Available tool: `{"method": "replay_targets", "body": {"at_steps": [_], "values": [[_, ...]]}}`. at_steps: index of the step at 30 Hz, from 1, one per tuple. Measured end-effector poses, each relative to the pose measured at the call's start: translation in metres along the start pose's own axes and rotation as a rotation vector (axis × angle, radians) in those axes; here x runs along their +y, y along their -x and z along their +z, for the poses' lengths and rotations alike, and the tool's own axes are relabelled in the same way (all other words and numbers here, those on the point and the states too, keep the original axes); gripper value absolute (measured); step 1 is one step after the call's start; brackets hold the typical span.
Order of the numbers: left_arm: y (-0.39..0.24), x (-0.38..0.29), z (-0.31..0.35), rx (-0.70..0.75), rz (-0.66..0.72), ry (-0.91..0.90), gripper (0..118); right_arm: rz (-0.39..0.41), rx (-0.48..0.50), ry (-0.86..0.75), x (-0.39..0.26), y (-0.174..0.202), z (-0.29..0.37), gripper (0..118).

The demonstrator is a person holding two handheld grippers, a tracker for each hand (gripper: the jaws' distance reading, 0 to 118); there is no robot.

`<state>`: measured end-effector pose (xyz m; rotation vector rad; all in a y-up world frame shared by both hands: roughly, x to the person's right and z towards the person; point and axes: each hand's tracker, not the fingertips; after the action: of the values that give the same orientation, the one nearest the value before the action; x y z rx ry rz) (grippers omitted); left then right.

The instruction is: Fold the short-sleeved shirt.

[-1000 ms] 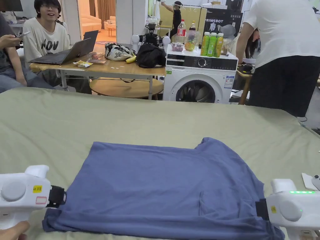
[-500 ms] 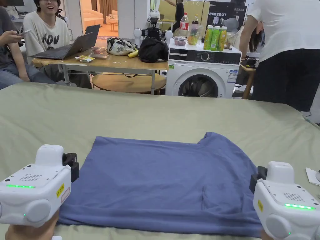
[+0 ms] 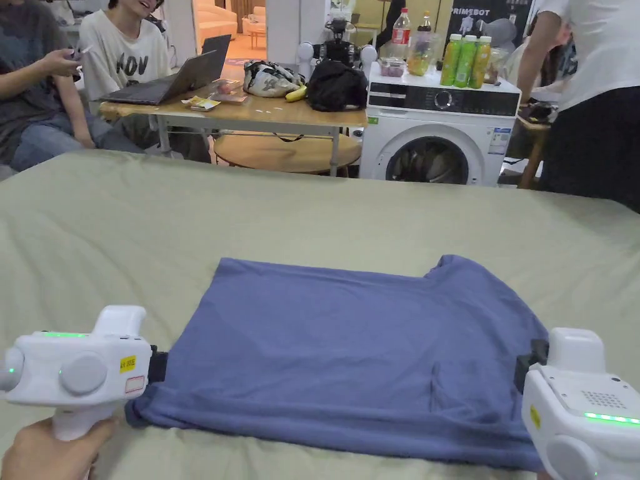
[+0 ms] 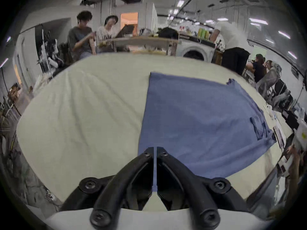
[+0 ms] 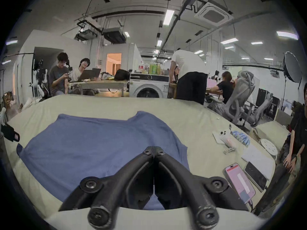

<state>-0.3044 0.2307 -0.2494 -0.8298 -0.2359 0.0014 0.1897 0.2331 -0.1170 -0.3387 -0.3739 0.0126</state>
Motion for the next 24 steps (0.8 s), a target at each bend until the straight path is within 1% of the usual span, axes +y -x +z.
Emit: {"method": "replay_targets", "body": {"at_steps": [2, 3, 4, 5, 6, 8, 11, 13, 15, 16, 17, 18, 19, 21, 23, 24], "values": [[0.009, 0.003, -0.003, -0.023, 0.040, 0.036, 20, -0.002, -0.003, 0.022, 0.000, 0.000, -0.002, 0], [0.011, 0.005, -0.001, -0.020, 0.058, 0.049, 27, -0.005, 0.002, 0.030, -0.001, -0.001, -0.003, 0], [0.016, 0.008, -0.003, -0.029, 0.080, 0.088, 27, -0.008, 0.008, 0.036, -0.002, -0.001, -0.004, 0], [0.020, 0.010, -0.006, -0.031, 0.095, 0.116, 43, -0.002, 0.009, 0.048, -0.003, -0.001, -0.005, 0], [0.022, 0.011, -0.009, -0.019, 0.098, 0.158, 47, 0.004, 0.009, 0.057, -0.003, -0.001, -0.006, 0], [0.019, 0.006, -0.006, 0.004, 0.082, 0.216, 49, 0.010, 0.009, 0.066, -0.006, -0.001, -0.009, 0], [0.018, -0.002, -0.018, 0.097, 0.086, 0.256, 50, -0.001, 0.003, 0.088, -0.008, -0.003, -0.012, 0], [0.019, -0.008, -0.028, 0.044, 0.107, 0.281, 50, -0.012, 0.005, 0.104, -0.010, -0.005, -0.013, 0], [0.014, -0.014, -0.029, 0.067, 0.080, 0.274, 50, -0.012, -0.002, 0.123, -0.011, -0.007, -0.014, 0], [0.009, -0.015, -0.025, 0.080, 0.052, 0.257, 46, -0.010, -0.006, 0.137, -0.012, -0.008, -0.014, 0], [0.004, -0.014, -0.024, 0.094, 0.032, 0.265, 37, -0.011, -0.009, 0.154, -0.012, -0.010, -0.015, 0], [0.001, -0.015, -0.023, 0.095, 0.004, 0.267, 23, -0.014, -0.010, 0.173, -0.012, -0.012, -0.015, 0], [0.000, -0.015, -0.023, 0.075, -0.025, 0.270, 4, -0.014, -0.014, 0.208, -0.012, -0.014, -0.015, 0], [-0.002, -0.015, -0.022, 0.020, 0.006, 0.259, 2, -0.022, -0.009, 0.287, -0.009, -0.022, -0.019, 1], [-0.002, -0.017, -0.023, 0.040, -0.012, 0.255, 2, -0.038, 0.013, 0.362, -0.008, -0.032, -0.021, 34], [-0.002, -0.018, -0.022, 0.040, -0.015, 0.250, 1, -0.034, 0.015, 0.397, -0.008, -0.036, -0.022, 47]]}}
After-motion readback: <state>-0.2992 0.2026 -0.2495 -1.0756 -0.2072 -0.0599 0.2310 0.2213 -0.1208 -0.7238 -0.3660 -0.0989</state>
